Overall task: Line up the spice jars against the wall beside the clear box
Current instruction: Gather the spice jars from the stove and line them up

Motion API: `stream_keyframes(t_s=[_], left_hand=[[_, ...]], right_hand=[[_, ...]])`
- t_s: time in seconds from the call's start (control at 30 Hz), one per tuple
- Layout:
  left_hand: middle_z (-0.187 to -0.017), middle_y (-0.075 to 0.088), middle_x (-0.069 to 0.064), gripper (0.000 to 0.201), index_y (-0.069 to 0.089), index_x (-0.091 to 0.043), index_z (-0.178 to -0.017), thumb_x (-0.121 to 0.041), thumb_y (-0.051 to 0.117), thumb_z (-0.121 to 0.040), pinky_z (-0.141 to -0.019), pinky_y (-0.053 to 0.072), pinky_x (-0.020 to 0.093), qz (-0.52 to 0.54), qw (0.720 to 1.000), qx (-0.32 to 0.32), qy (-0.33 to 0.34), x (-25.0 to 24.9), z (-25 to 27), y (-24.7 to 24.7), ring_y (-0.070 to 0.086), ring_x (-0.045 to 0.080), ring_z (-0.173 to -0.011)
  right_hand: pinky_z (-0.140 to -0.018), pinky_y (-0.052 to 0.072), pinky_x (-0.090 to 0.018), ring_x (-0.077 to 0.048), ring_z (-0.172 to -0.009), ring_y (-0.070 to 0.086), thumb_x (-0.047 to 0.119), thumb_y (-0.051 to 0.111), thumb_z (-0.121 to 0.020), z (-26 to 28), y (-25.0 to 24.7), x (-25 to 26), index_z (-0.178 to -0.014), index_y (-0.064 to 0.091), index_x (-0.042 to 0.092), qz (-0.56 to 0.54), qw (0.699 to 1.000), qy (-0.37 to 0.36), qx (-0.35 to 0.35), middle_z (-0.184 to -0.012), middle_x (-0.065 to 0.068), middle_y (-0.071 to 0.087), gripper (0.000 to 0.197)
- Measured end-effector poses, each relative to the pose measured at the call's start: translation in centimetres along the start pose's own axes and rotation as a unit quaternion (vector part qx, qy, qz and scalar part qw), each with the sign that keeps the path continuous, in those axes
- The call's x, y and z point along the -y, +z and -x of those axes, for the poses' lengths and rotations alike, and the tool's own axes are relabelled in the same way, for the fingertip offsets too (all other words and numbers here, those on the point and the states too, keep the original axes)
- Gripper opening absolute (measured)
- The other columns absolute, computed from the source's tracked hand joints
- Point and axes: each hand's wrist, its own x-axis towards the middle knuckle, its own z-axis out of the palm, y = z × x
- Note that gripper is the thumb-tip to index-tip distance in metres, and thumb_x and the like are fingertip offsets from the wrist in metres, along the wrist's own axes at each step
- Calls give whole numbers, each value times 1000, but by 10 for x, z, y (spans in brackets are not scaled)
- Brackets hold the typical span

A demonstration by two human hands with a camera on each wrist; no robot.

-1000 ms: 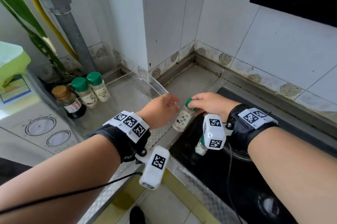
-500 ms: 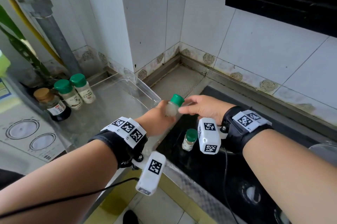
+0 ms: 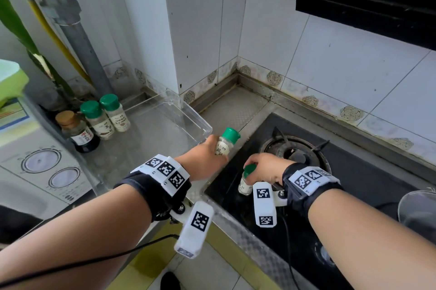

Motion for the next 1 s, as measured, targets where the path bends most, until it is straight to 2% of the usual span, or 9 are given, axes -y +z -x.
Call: stream_keyframes(t_s=[0.07,0.2,0.27,0.33,0.4,0.63,0.83,0.93,1.0], left_hand=[[-111,64,9,57,30,-22,-143,-28,53,-91,-80,53,36,3,1000,-2,-2,1,2,-1,61,24,-86],[-97,60,2,60,39,-17,-137,-31,64,-84,-68,48,27,-3,1000,-10,2,4,6,-6,58,18,-77],[-97,62,0,63,45,-18,-131,-34,73,-77,-72,53,28,-5,1000,-8,5,6,7,-9,60,16,-78],[-99,65,-2,68,45,-20,-130,-35,78,-73,-72,53,26,4,1000,-9,4,9,6,-12,62,13,-80],[-95,64,-7,69,46,-22,-127,-37,81,-69,-69,51,23,15,1000,-20,-1,13,7,-17,61,8,-78],[-100,68,-5,64,50,-27,-119,-32,84,-66,-88,56,34,56,998,-35,-8,25,11,-35,67,14,-90],[-97,71,-3,64,53,-28,-115,-27,86,-61,-85,59,37,169,982,-78,-47,44,14,-51,70,17,-86],[-97,70,-2,65,51,-28,-118,-21,86,-63,-80,58,33,236,961,-129,-57,55,16,-61,68,17,-84],[-95,69,0,66,51,-25,-119,-16,86,-63,-79,58,34,279,944,-169,-58,63,17,-70,67,17,-82]], right_hand=[[-69,53,-29,-21,-87,63,20,72,-72,0,-5,1,-116,63,19,-26,1000,0,-6,-104,-8,67,44],[-82,57,-38,-22,-81,68,10,70,-75,-1,-22,7,-123,56,10,-128,991,-27,29,-97,-12,70,51],[-66,60,-27,-21,-78,67,-1,64,-83,3,-30,14,-123,51,4,-218,973,-51,61,-98,-13,67,42],[-47,51,-15,-18,-76,65,-7,56,-88,7,-38,21,-115,51,5,-289,950,-77,92,-96,-12,65,29],[-43,48,-14,-16,-71,65,-9,51,-90,6,-43,28,-108,52,6,-340,929,-102,103,-91,-11,64,23],[-56,41,-24,-8,-63,66,-1,49,-92,-13,-39,50,-101,58,17,-385,905,-127,128,-86,-2,65,22],[-61,38,-27,-11,-67,65,3,56,-89,-29,-31,83,-105,61,17,-431,878,-149,145,-89,-5,65,22],[-63,41,-28,-16,-75,63,16,71,-72,-34,-22,108,-107,63,19,-432,870,-168,166,-92,-5,69,36],[-61,43,-26,-15,-71,65,19,73,-70,-41,-10,126,-105,64,20,-399,880,-180,185,-91,-5,70,37]])
